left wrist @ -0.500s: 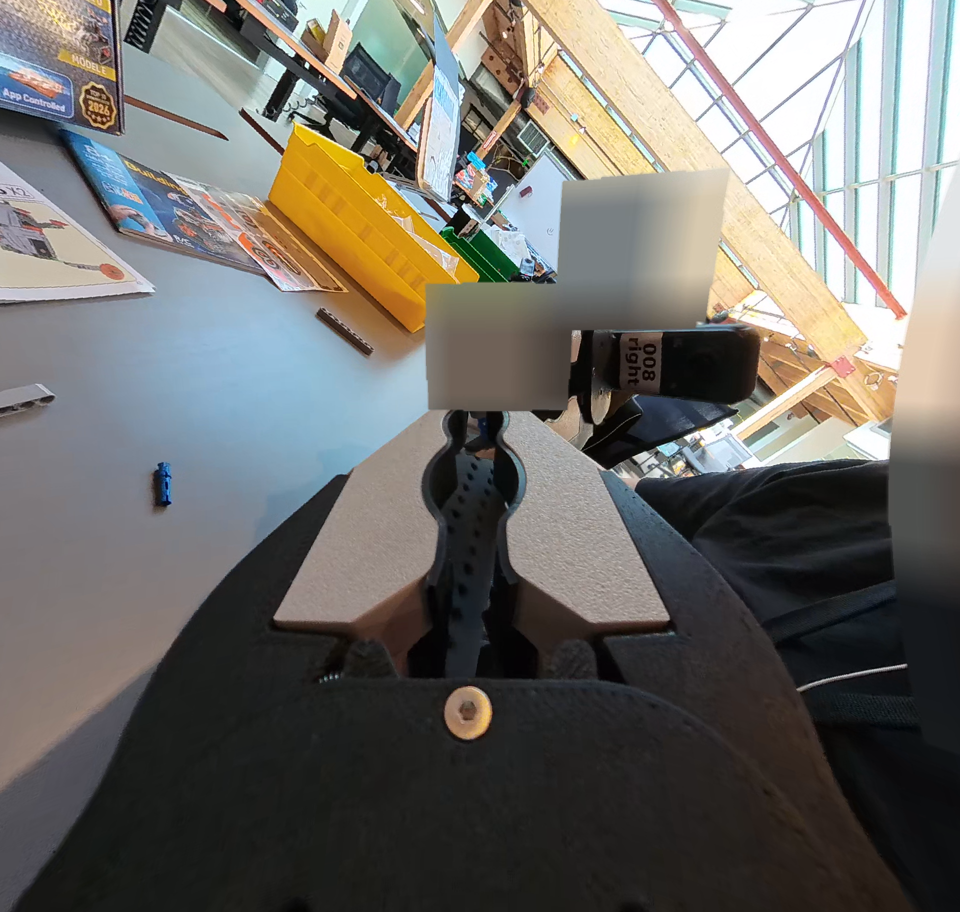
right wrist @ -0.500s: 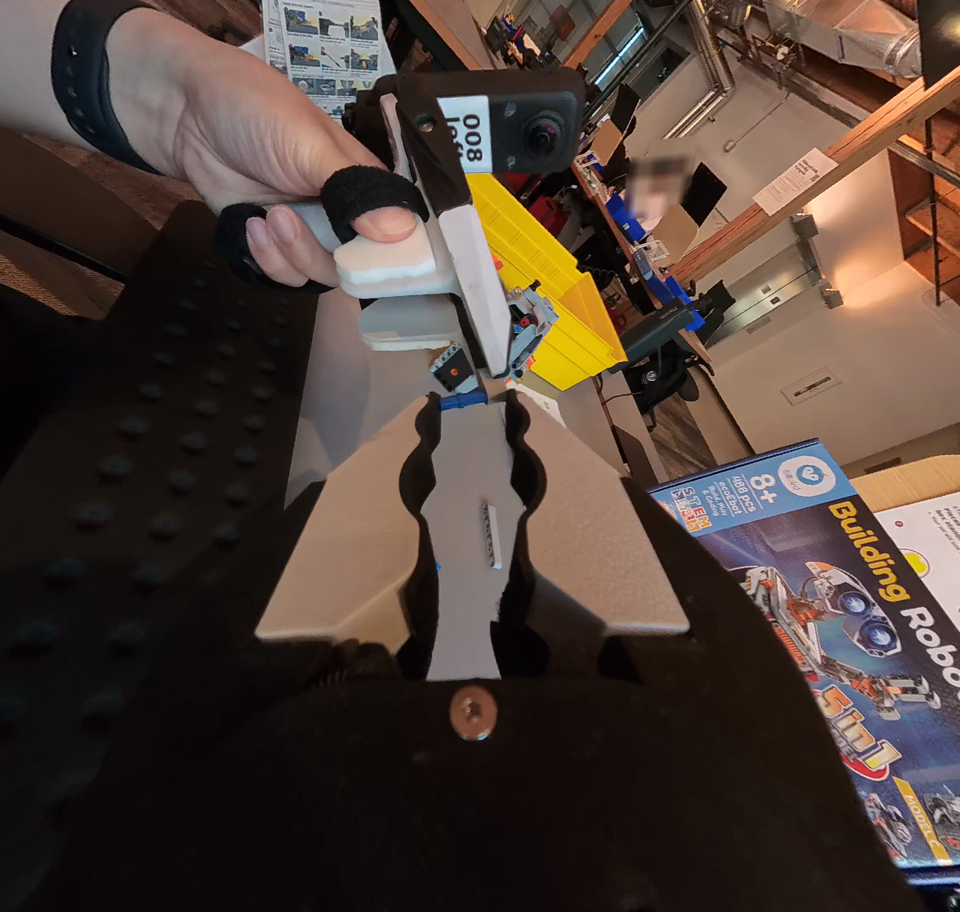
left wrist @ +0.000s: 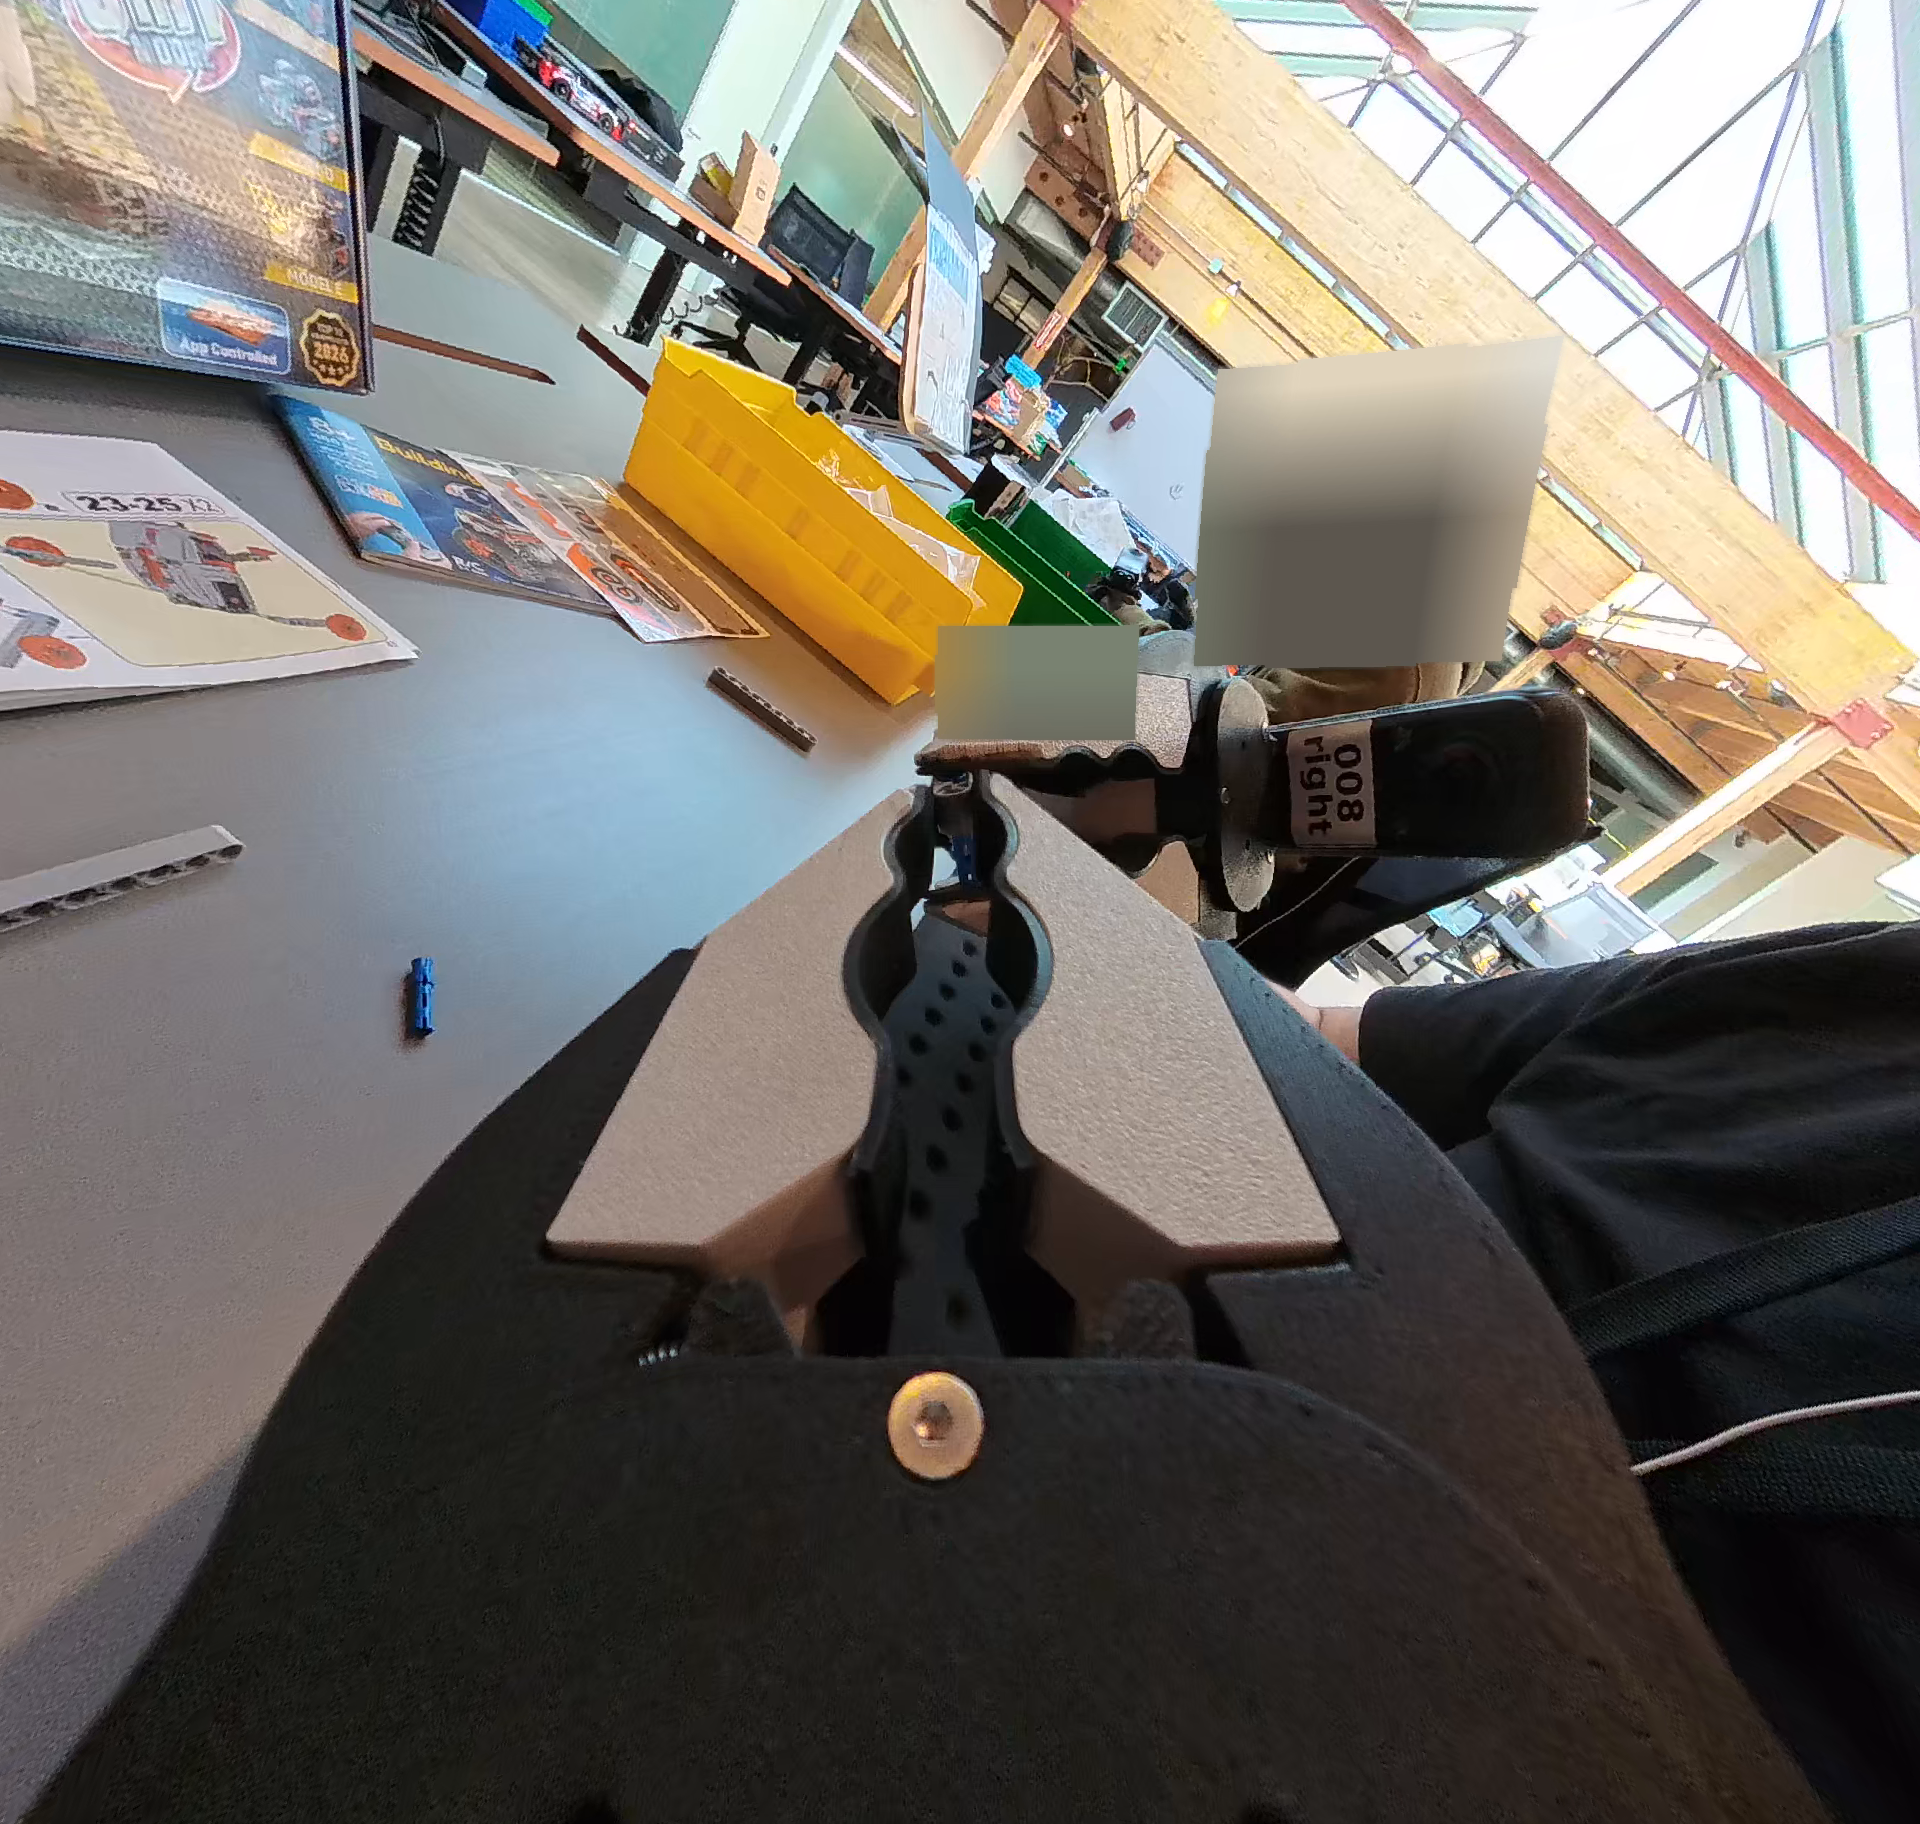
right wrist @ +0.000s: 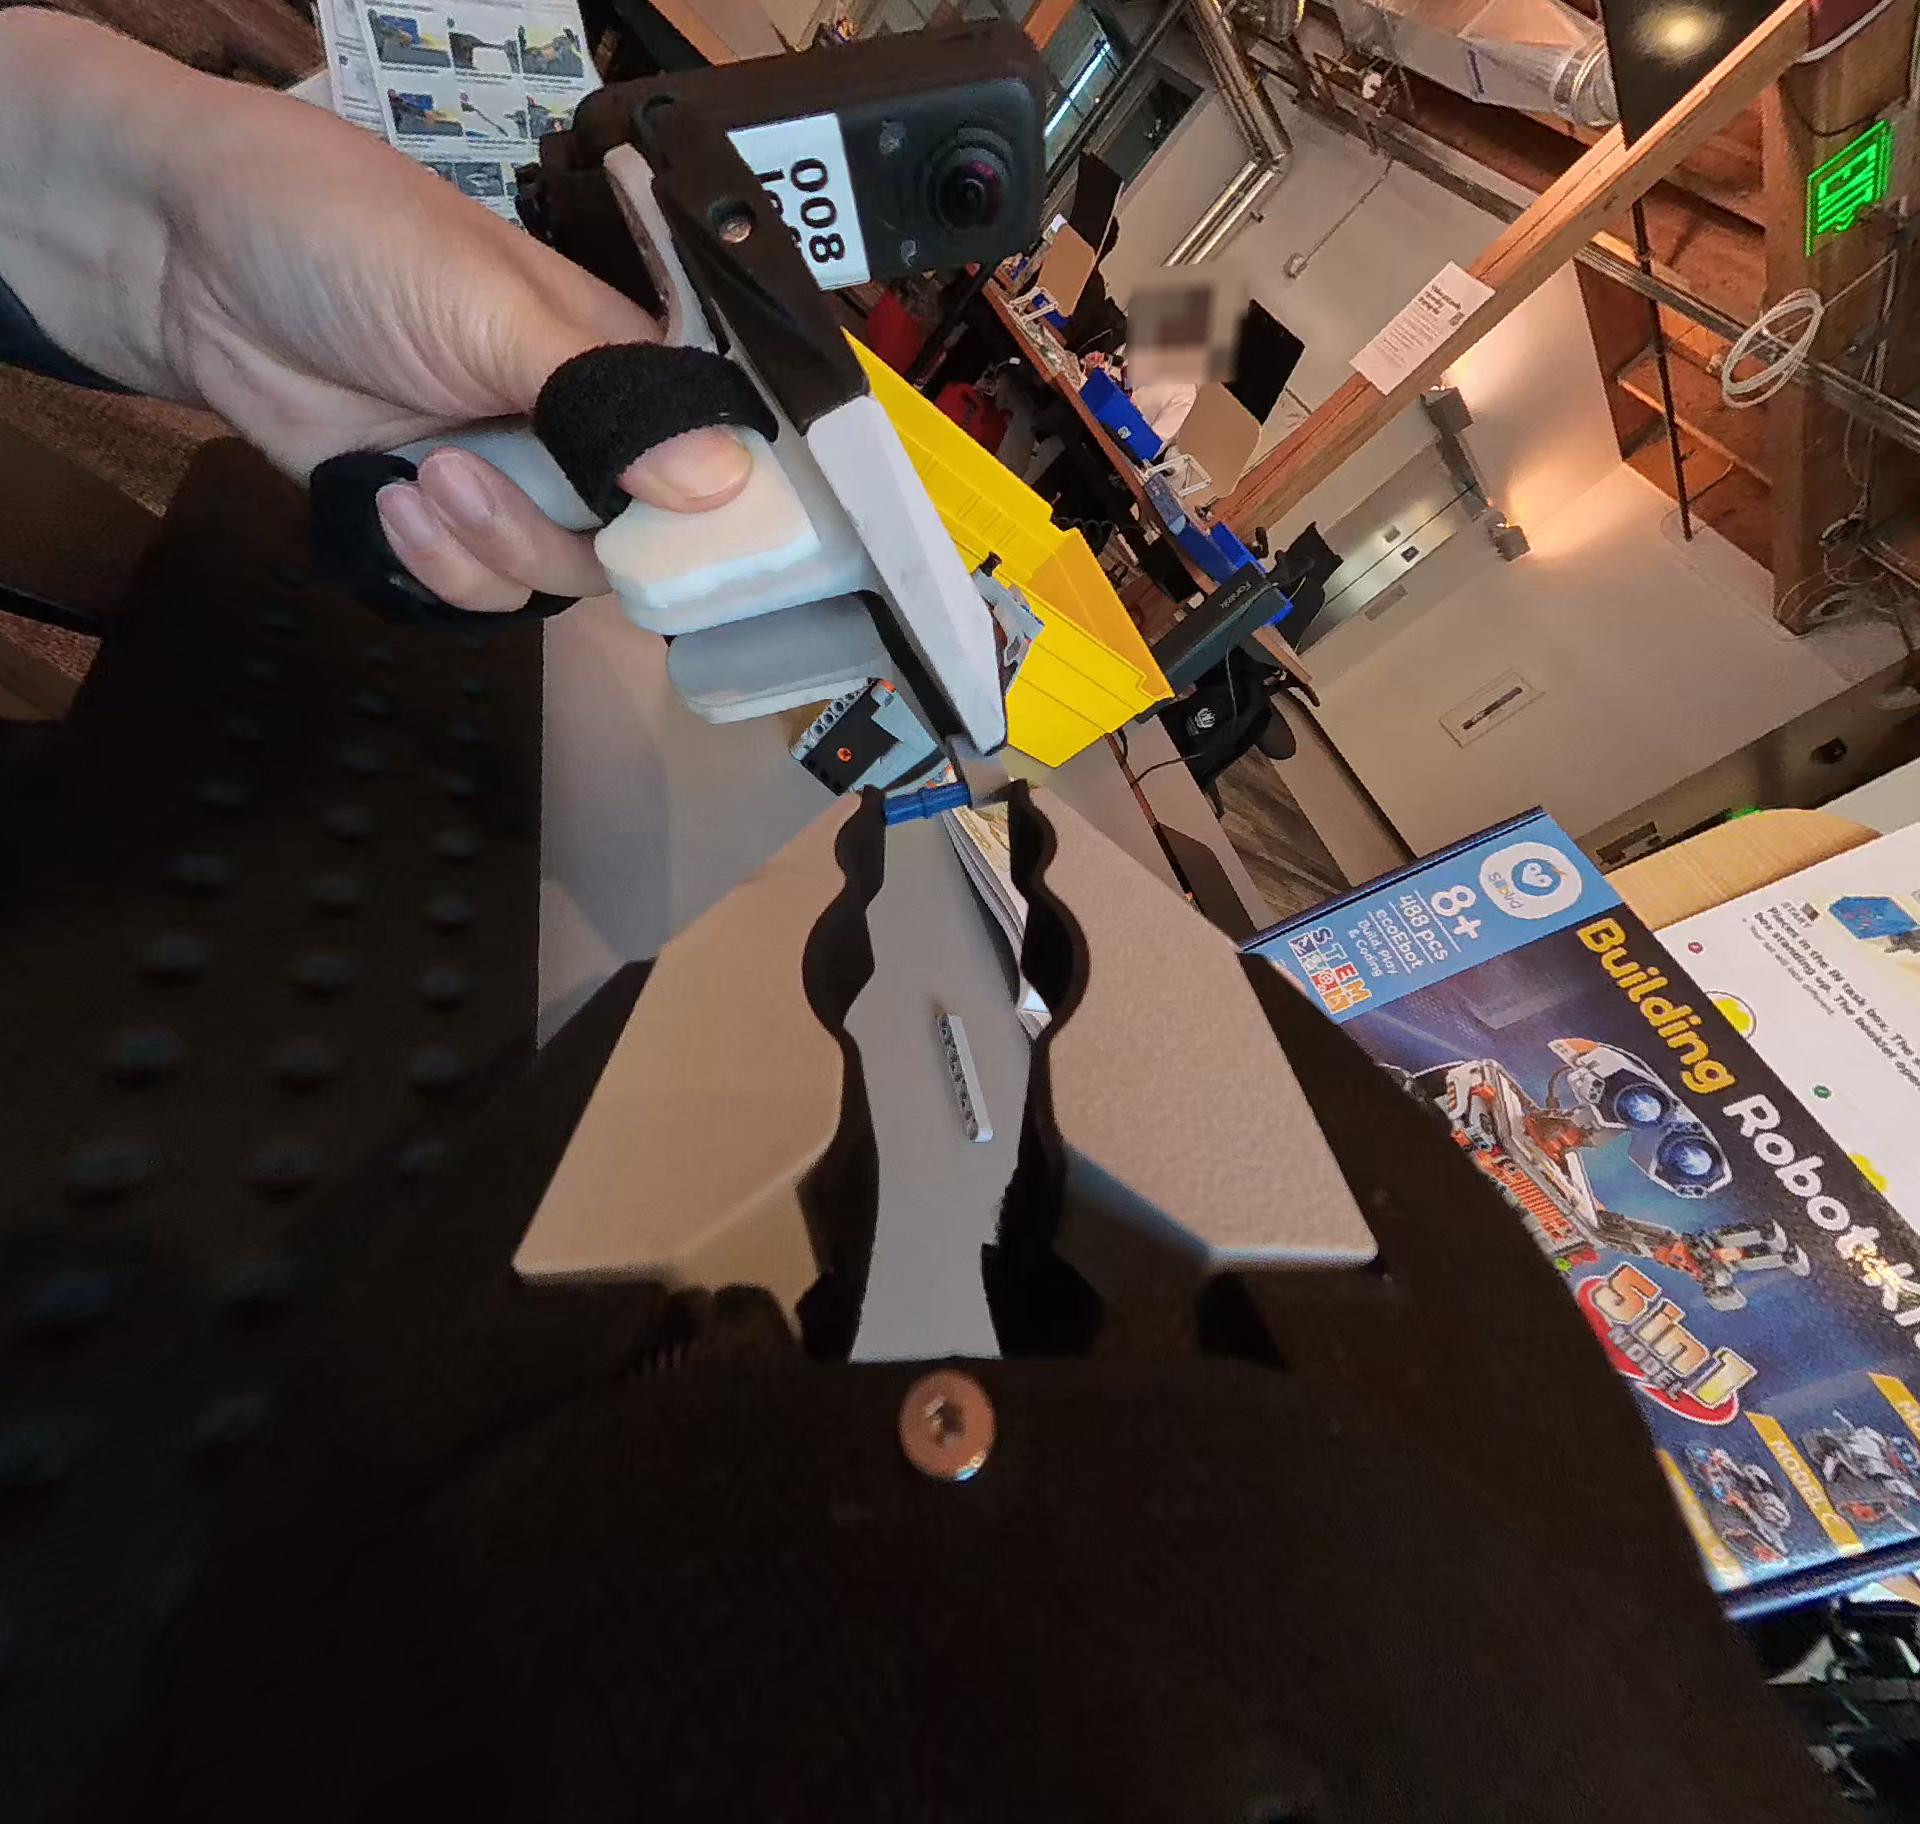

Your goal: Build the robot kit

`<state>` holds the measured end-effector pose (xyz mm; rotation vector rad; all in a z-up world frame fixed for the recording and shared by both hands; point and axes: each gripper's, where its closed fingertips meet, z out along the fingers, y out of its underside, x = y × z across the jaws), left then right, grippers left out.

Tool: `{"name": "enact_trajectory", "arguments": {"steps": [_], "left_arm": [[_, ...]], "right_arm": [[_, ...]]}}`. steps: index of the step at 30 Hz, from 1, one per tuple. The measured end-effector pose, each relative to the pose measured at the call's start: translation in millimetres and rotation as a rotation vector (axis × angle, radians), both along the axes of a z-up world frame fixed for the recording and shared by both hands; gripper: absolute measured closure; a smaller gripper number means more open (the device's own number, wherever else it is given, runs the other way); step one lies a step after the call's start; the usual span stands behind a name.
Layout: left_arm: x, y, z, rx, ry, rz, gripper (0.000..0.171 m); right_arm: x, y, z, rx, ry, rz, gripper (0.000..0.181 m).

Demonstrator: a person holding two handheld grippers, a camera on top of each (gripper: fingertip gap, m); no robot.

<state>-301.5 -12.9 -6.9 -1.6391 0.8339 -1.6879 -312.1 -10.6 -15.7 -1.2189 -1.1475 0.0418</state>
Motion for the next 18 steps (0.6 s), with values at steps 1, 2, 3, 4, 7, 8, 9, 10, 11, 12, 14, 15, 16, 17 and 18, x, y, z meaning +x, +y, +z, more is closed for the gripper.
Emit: {"name": "enact_trajectory", "arguments": {"steps": [1,2,3,4,7,8,9,10,11,12,14,15,16,17,18], "left_arm": [[0,0,1,0.001,-0.003,0.002,0.166],[0,-1,1,0.003,-0.008,0.004,0.166],[0,-1,2,0.003,-0.013,0.008,0.166],[0,-1,2,0.004,-0.018,0.012,0.166],[0,-2,2,0.001,-0.032,0.022,0.166],[0,-2,1,0.001,-0.032,0.024,0.166],[1,-1,1,-0.002,-0.032,0.026,0.166],[1,-1,-1,-0.005,-0.031,0.029,0.166],[1,0,-2,-0.006,-0.026,0.034,0.166],[1,1,-4,-0.004,-0.020,0.039,0.166],[1,2,-9,0.001,-0.006,0.053,0.166],[1,2,-11,0.002,0.000,0.056,0.166],[1,3,-13,0.000,0.002,0.056,0.166],[1,3,-14,-0.002,0.005,0.056,0.166],[1,4,-15,-0.001,0.009,0.058,0.166]], "right_arm": [[0,0,0,-0.006,0.008,-0.001,0.158],[0,0,1,-0.007,0.019,-0.001,0.158],[0,-1,1,-0.010,0.026,-0.003,0.158],[0,-1,2,-0.011,0.030,-0.004,0.158],[1,-1,1,-0.002,0.031,-0.016,0.159],[2,-1,1,-0.001,0.029,-0.018,0.159],[2,0,0,-0.009,0.029,-0.019,0.159],[2,0,-2,-0.020,0.026,-0.019,0.159],[2,1,-4,-0.028,0.019,-0.018,0.159],[2,1,-6,-0.037,0.017,-0.018,0.159],[2,2,-10,-0.057,0.006,-0.016,0.159],[2,3,-12,-0.067,0.009,-0.015,0.159],[2,3,-13,-0.074,0.015,-0.014,0.159],[1,3,-15,-0.081,0.016,-0.014,0.159],[2,4,-16,-0.087,0.014,-0.017,0.159]]}}
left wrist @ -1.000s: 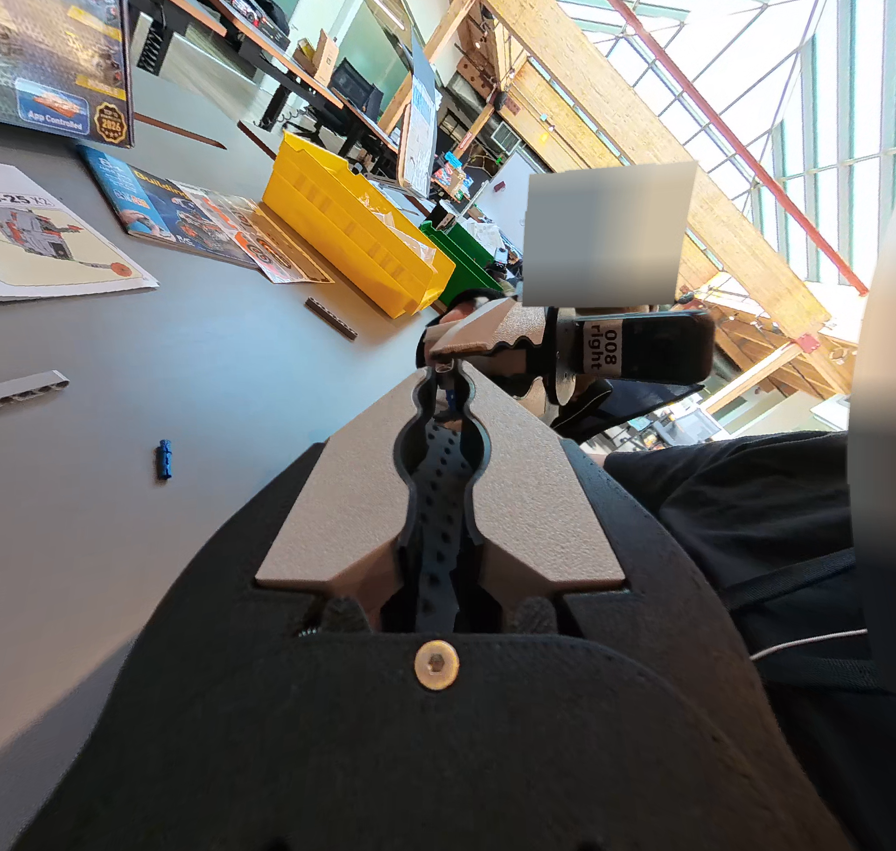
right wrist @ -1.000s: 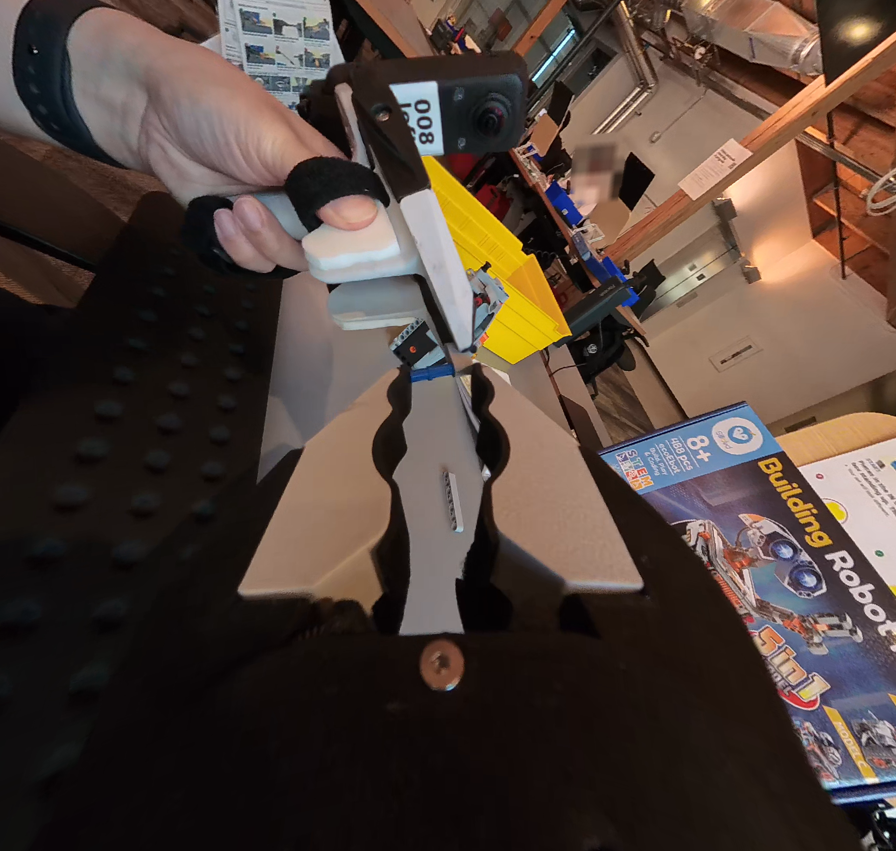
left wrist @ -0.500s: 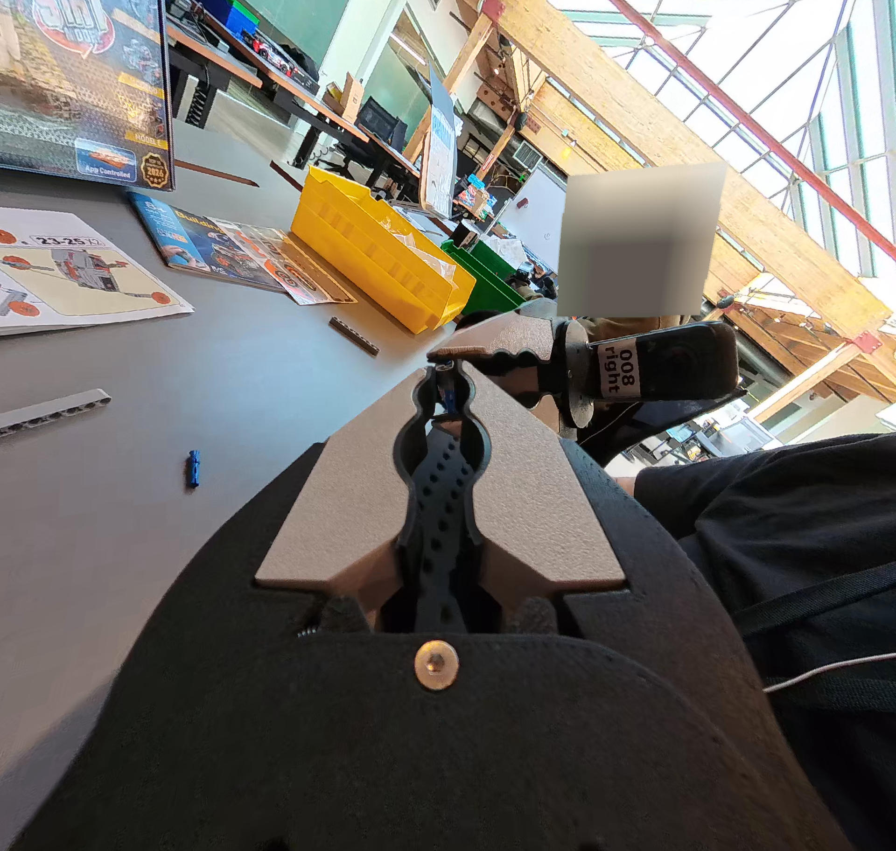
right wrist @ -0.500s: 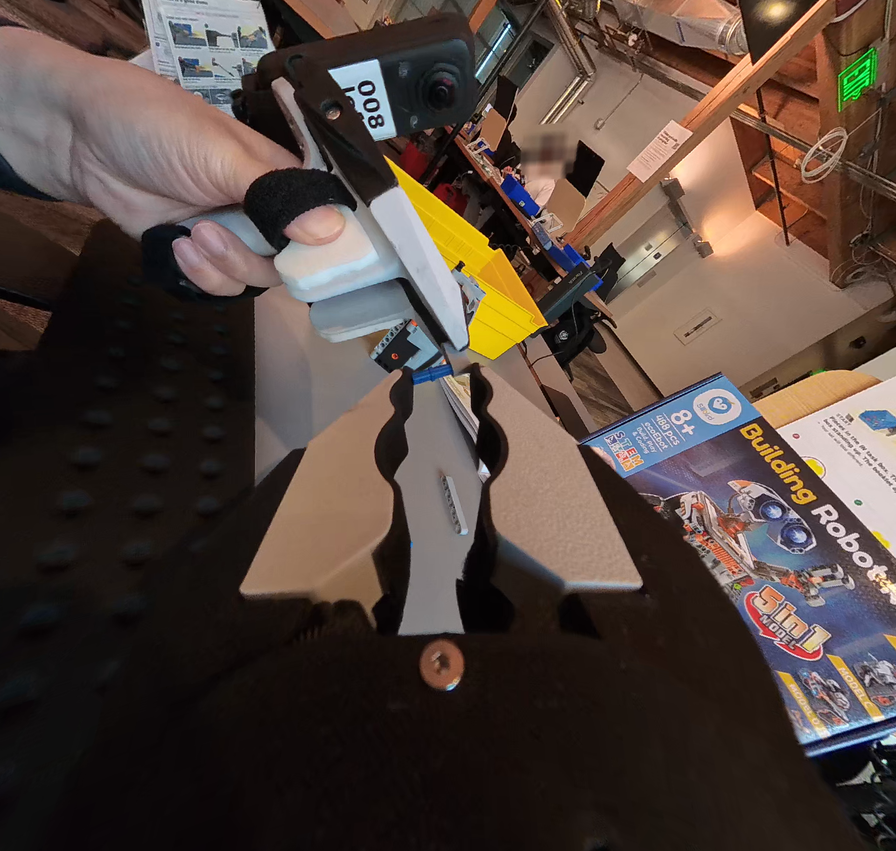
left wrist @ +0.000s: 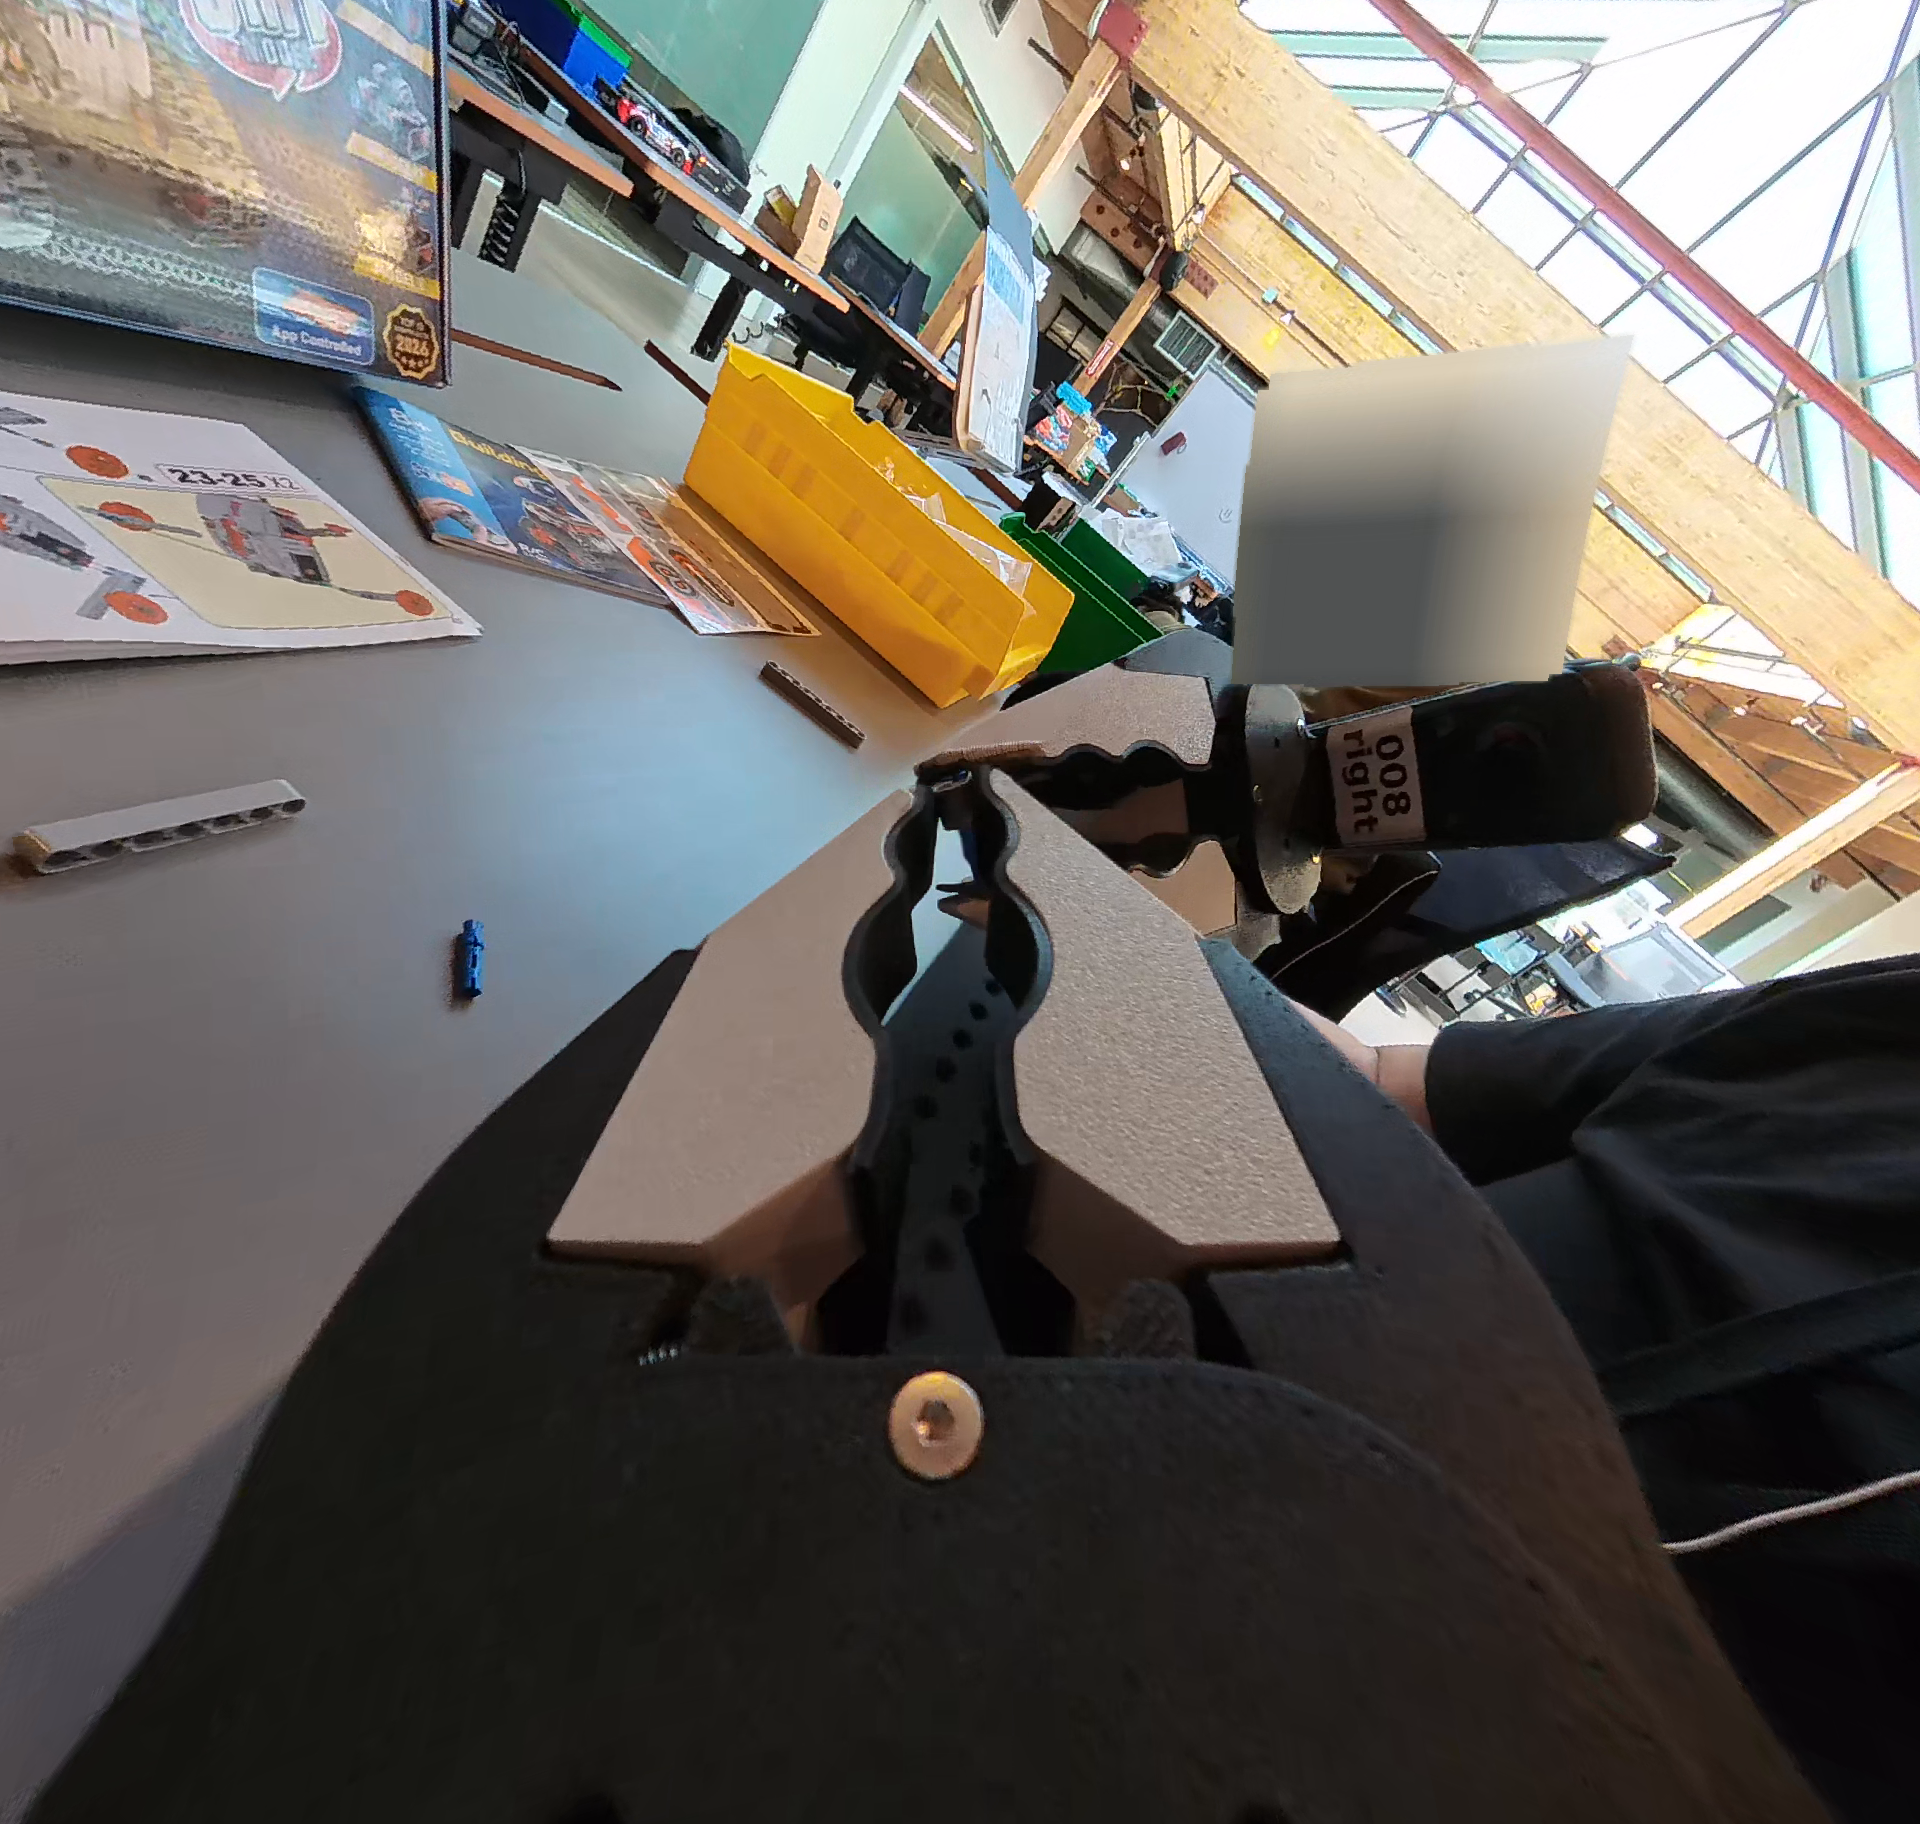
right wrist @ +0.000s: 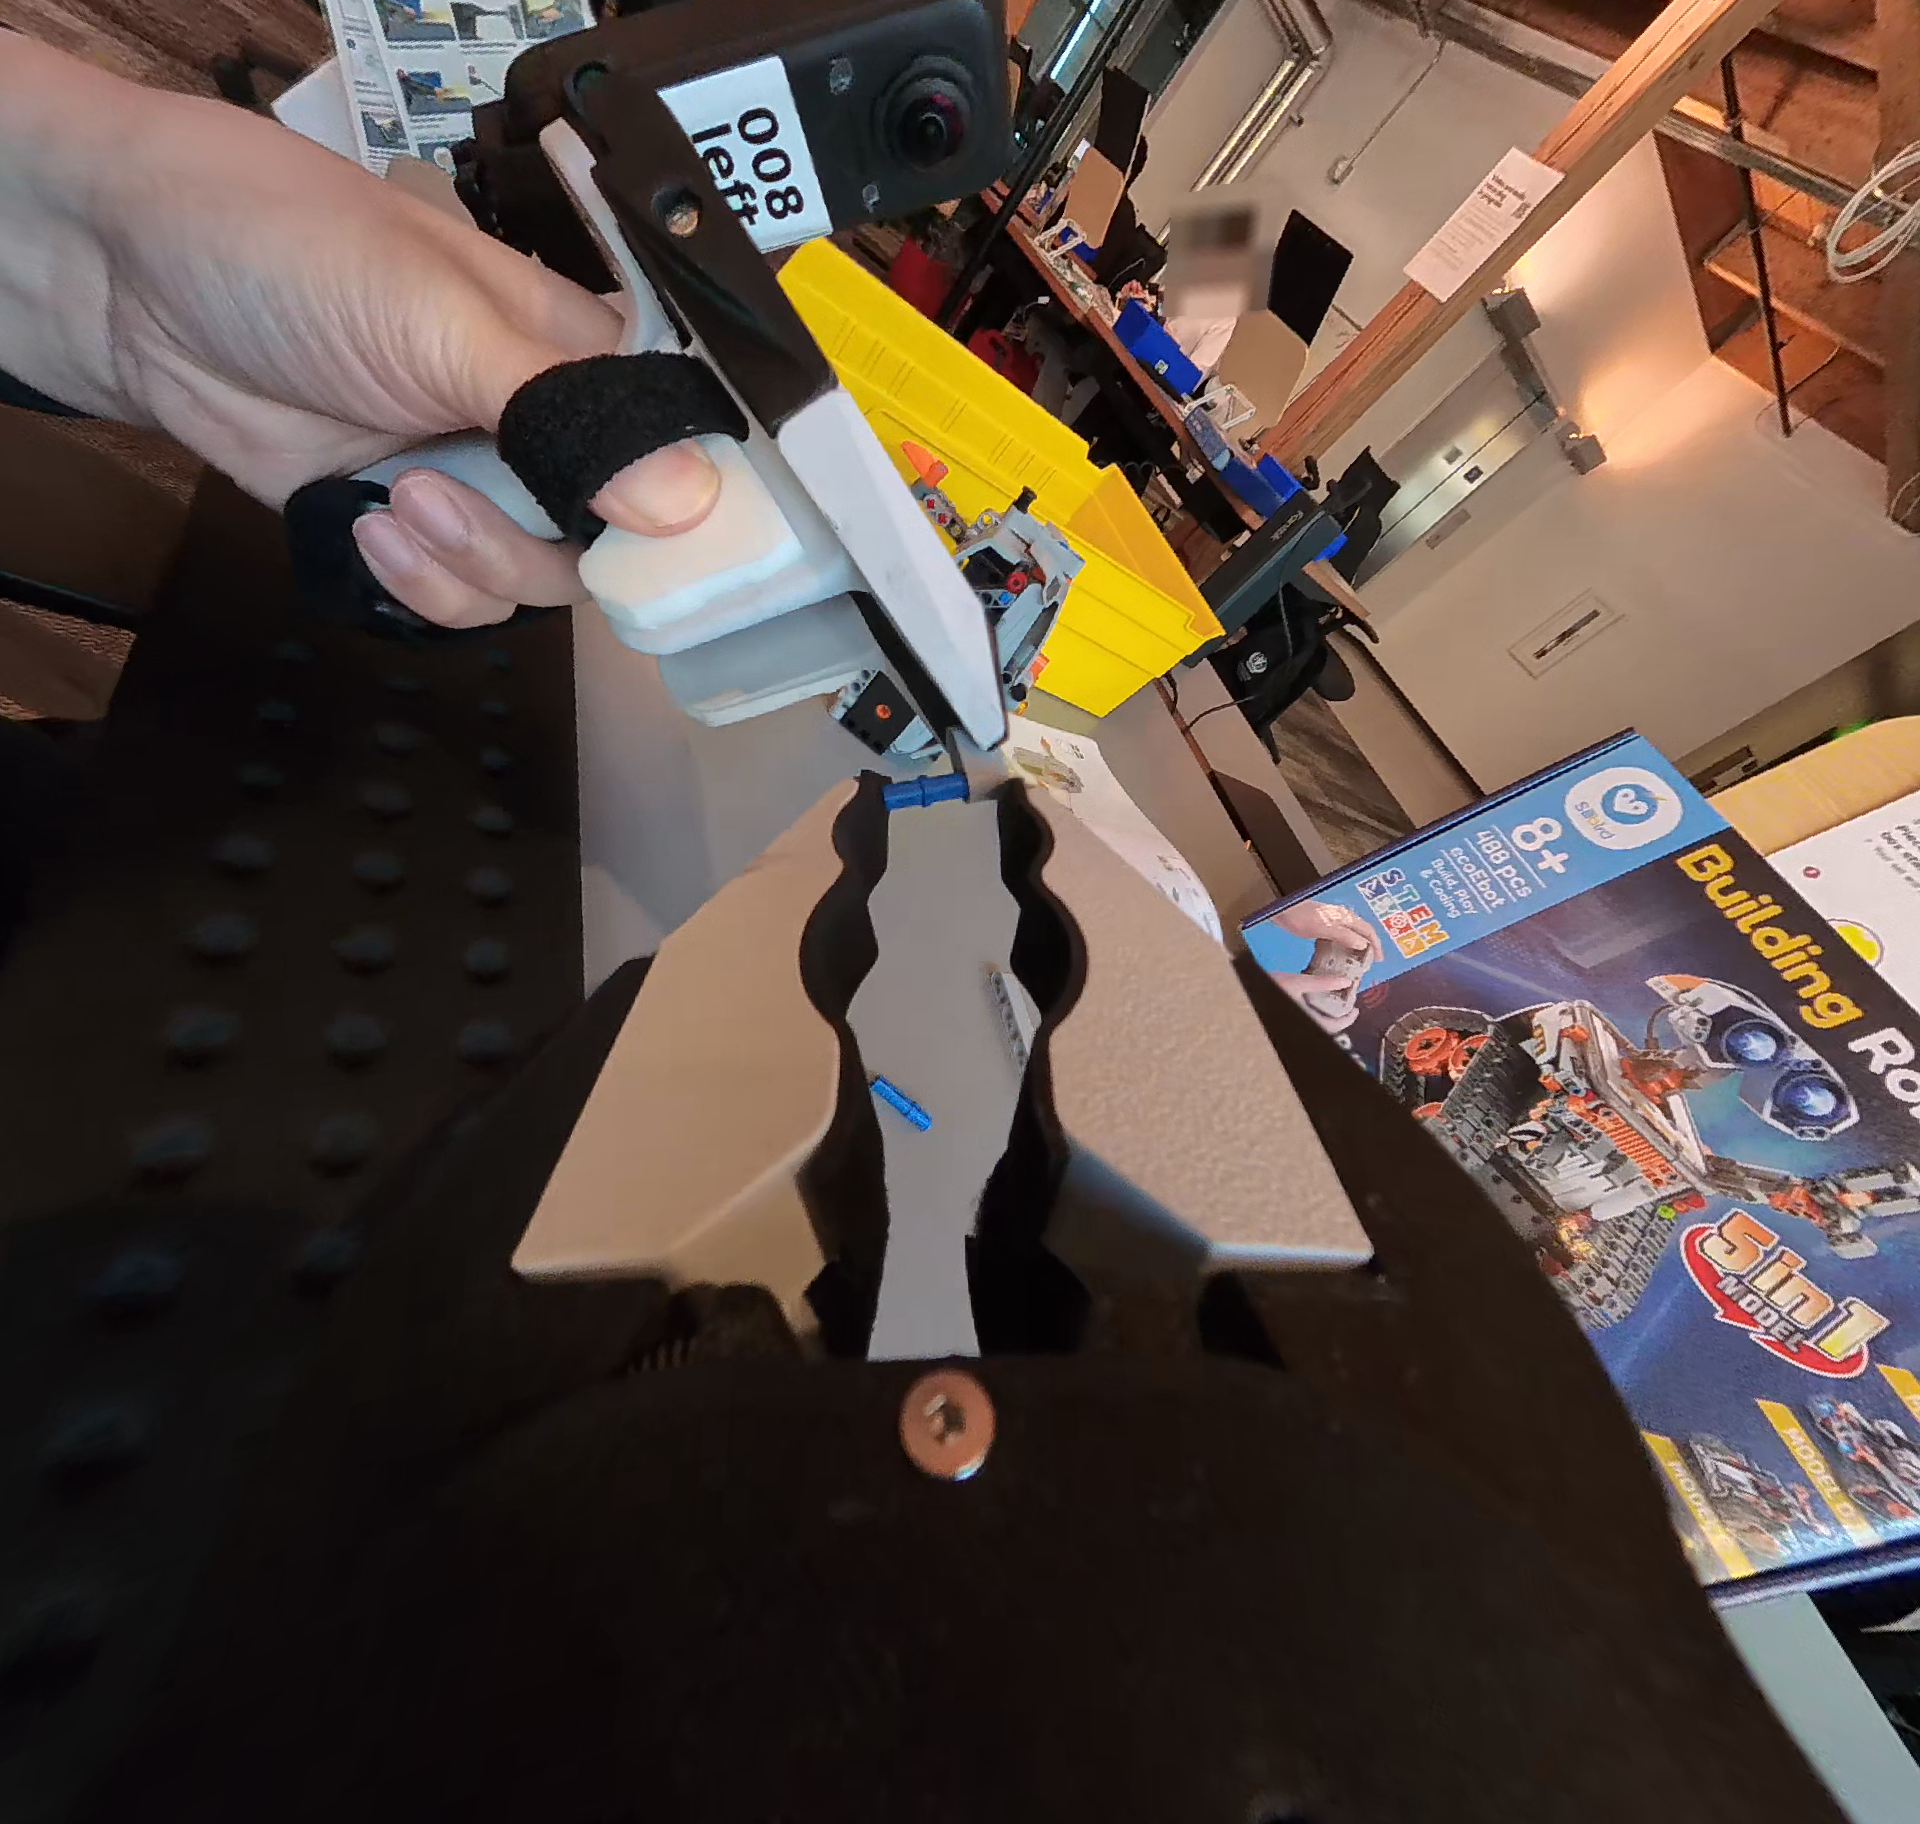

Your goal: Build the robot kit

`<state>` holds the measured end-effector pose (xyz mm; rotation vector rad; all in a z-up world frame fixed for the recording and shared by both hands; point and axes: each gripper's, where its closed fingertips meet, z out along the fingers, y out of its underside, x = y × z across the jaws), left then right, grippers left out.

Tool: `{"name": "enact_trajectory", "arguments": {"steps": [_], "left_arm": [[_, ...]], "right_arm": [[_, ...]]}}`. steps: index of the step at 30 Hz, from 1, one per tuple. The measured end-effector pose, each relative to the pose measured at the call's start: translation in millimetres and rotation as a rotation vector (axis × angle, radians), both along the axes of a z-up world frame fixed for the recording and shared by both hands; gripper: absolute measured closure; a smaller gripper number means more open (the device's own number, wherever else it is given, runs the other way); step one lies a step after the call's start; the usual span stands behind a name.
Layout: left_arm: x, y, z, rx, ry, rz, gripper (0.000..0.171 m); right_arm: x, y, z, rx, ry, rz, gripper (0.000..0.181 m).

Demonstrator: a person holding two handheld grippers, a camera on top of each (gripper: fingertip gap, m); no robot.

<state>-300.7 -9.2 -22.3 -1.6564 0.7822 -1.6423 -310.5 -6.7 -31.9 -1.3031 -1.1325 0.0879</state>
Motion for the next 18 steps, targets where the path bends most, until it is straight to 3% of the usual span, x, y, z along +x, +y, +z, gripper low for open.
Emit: {"name": "enact_trajectory", "arguments": {"steps": [12,18], "left_arm": [[-2.1,-7.6,5.0,-0.001,-0.049,-0.113,0.166],[-4.2,-7.4,8.0,0.054,-0.027,-0.084,0.166]], "right_arm": [[-1.0,-7.1,5.5,0.127,-0.072,0.052,0.159],[-1.3,-6.3,6.5,0.145,-0.053,0.007,0.164]]}}
